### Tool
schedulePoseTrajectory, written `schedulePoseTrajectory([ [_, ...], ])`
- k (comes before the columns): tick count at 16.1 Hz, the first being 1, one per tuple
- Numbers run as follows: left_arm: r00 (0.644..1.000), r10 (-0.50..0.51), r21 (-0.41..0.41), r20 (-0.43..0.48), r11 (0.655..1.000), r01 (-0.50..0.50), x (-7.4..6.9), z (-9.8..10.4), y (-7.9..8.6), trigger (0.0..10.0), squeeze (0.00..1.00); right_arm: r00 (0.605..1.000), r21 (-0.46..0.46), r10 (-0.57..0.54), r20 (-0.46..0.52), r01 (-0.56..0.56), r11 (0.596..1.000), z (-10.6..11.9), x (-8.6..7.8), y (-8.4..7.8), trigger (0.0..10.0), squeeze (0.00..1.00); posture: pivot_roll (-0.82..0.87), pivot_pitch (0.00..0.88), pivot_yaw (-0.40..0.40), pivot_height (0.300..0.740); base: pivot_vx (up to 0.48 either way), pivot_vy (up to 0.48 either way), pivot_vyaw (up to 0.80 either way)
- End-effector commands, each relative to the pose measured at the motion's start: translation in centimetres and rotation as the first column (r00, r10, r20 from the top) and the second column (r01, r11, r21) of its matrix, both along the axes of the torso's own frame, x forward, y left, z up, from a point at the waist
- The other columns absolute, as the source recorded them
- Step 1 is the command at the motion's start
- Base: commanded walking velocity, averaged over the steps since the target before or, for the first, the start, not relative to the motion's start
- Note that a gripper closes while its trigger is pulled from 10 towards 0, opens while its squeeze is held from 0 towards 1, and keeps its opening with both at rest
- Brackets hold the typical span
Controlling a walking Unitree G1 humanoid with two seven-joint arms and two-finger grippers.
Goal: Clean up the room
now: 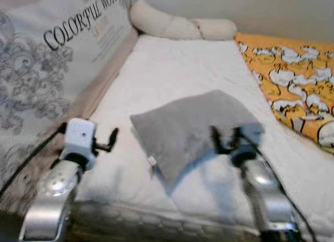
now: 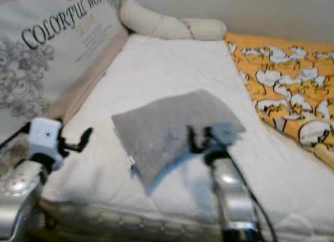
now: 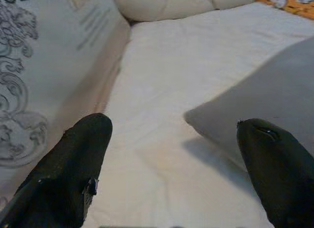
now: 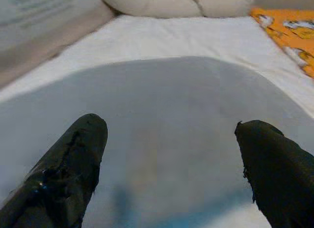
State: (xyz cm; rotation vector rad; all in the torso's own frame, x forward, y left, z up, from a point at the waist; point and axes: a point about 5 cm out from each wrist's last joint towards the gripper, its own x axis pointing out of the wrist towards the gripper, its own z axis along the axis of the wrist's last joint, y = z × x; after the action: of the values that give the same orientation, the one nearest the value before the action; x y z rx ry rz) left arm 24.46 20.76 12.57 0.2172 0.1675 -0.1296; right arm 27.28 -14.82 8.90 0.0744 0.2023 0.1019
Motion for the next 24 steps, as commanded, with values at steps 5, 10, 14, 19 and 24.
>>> schedulePoseTrajectory([
  [5,0.997,-0.078,0.002,-0.004,0.997,0.078,-0.2,0.1,-1.3,10.0,0.0,0.998,0.0,-0.064,-0.016,0.064,0.998,0.0,-0.1,-2.0,10.0,0.0,0.02,0.0,-0.014,0.74,0.059,0.0,0.0],
  [10,0.989,-0.136,-0.003,-0.053,0.991,0.136,-1.1,-0.6,-1.7,10.0,0.0,0.997,0.084,-0.073,-0.041,0.076,0.994,0.0,-1.0,-3.0,10.0,1.0,0.01,0.0,-0.001,0.74,0.0,0.0,0.0],
  [14,0.932,-0.335,-0.008,-0.138,0.941,0.337,-1.2,-1.2,-3.0,10.0,0.0,0.968,0.176,-0.17,-0.184,0.202,0.963,-1.1,-0.8,-4.0,10.0,1.0,0.0,0.0,0.005,0.74,0.0,0.0,0.0],
  [19,0.829,-0.52,-0.022,-0.206,0.849,0.527,-1.6,-1.4,-3.5,10.0,0.0,0.921,0.484,-0.001,-0.389,0.206,0.85,-4.0,1.2,-2.3,10.0,1.0,0.01,0.0,0.021,0.74,0.0,0.0,0.0],
  [24,0.783,-0.584,-0.037,-0.215,0.806,0.591,-1.3,-1.0,-3.5,10.0,0.0,0.938,0.758,0.135,-0.318,0.166,0.631,-5.2,2.7,-0.7,10.0,0.0,0.03,0.0,0.031,0.74,0.0,0.0,0.0],
])
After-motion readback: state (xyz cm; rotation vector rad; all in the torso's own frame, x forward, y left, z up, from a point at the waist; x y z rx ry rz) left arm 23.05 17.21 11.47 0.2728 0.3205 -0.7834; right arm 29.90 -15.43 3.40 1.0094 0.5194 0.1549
